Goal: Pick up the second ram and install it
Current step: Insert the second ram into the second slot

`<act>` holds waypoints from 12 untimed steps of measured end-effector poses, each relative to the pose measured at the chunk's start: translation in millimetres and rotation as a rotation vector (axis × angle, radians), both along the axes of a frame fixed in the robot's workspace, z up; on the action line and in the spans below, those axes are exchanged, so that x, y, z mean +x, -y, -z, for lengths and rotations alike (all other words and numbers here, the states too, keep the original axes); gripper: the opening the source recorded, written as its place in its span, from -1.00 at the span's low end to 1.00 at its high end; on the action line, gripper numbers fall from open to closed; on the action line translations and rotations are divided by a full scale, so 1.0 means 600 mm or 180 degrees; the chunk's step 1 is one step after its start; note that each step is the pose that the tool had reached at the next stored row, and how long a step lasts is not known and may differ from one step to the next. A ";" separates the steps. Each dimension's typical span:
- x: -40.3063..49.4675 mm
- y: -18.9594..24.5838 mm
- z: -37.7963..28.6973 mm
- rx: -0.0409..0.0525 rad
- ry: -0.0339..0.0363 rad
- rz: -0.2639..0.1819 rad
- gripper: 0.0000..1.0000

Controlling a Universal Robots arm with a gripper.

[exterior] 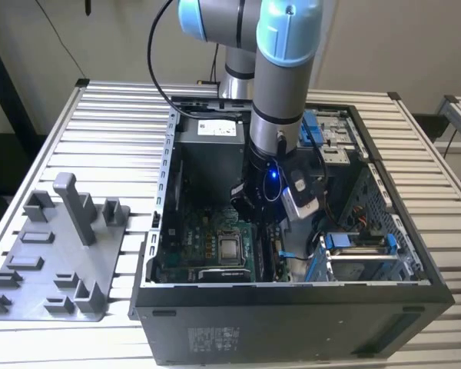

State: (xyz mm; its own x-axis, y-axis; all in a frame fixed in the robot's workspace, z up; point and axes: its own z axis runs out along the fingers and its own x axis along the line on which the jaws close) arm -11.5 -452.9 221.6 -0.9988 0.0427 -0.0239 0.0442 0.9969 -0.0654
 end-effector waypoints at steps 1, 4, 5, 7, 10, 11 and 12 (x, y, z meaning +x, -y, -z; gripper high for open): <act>0.000 0.0000 0.000 0.0000 0.0000 0.0000 -0.72; 0.000 -0.0001 0.000 0.0000 0.0000 0.0000 -0.72; 0.000 -0.0002 0.000 0.0000 0.0000 0.0000 -0.72; 0.000 -0.0002 0.000 0.0000 0.0000 0.0000 -0.72; 0.000 -0.0003 0.000 0.0000 0.0000 0.0000 -0.72; 0.000 -0.0003 0.000 0.0000 0.0000 0.0000 -0.72; 0.000 -0.0004 0.000 0.0000 0.0000 0.0000 -0.72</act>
